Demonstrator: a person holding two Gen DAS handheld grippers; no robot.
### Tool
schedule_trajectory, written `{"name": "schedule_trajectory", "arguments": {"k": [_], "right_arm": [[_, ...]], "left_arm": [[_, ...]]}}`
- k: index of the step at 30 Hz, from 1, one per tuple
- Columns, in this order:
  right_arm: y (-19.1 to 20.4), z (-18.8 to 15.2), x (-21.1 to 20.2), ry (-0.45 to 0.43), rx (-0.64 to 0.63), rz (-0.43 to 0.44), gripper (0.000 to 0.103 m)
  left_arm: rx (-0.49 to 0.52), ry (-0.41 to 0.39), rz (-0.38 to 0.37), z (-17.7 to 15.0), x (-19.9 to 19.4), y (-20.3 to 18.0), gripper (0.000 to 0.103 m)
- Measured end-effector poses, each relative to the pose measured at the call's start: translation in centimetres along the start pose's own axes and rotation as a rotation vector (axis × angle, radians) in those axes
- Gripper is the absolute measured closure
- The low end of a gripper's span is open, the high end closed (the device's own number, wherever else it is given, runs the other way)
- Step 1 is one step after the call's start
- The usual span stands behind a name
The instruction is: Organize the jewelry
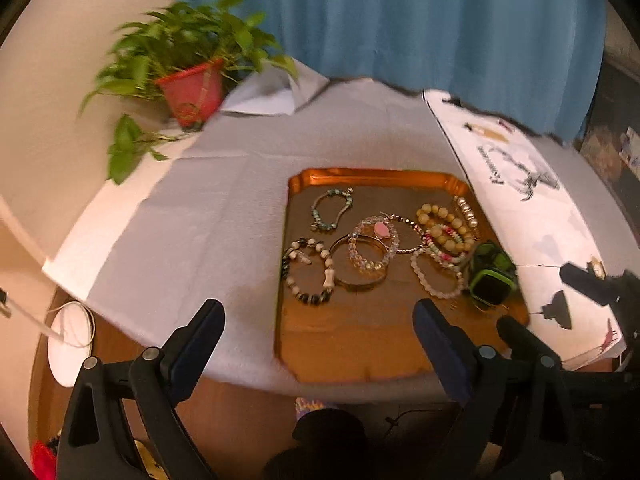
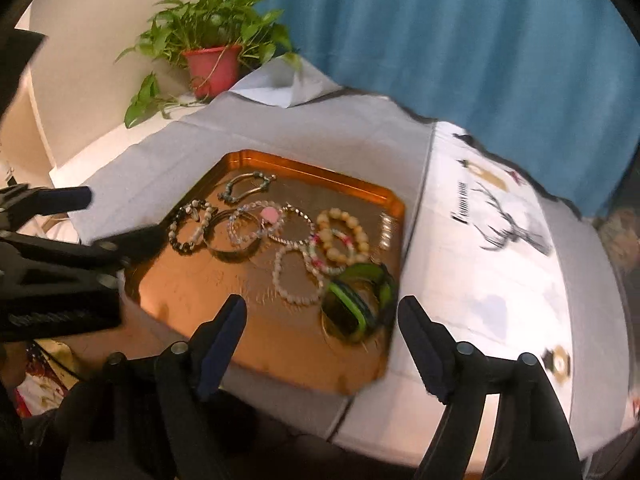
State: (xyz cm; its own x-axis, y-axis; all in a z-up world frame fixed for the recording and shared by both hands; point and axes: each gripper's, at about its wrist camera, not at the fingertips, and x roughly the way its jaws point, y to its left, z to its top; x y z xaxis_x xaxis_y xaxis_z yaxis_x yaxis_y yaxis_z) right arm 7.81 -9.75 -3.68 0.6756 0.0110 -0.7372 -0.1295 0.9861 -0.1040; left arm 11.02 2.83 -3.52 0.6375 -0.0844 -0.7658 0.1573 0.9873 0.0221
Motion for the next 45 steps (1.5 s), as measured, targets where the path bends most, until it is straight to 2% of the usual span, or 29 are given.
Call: {"name": "schedule_trajectory", "arguments": {"k": [6,18,45], "right_arm": [[0.2,-1.5,-3.0,-0.016,0.025,0.009,0.024],[0.3,-2.6,-5.7,-0.041,0.046,0.009,0.024],[-0.3,-3.0,-6.7,-0.045,0.058,-0.009,0.024]], "left_arm": [[-0.003,-0.038,0.056,-1.9,-3.1,0.0,0.007],[0.036,-0.09,0.085,-2.9,-6.1,-1.3,0.007],[0.042,-0.089,0.077,-3.1,-6.7,-1.7,0.007]]}}
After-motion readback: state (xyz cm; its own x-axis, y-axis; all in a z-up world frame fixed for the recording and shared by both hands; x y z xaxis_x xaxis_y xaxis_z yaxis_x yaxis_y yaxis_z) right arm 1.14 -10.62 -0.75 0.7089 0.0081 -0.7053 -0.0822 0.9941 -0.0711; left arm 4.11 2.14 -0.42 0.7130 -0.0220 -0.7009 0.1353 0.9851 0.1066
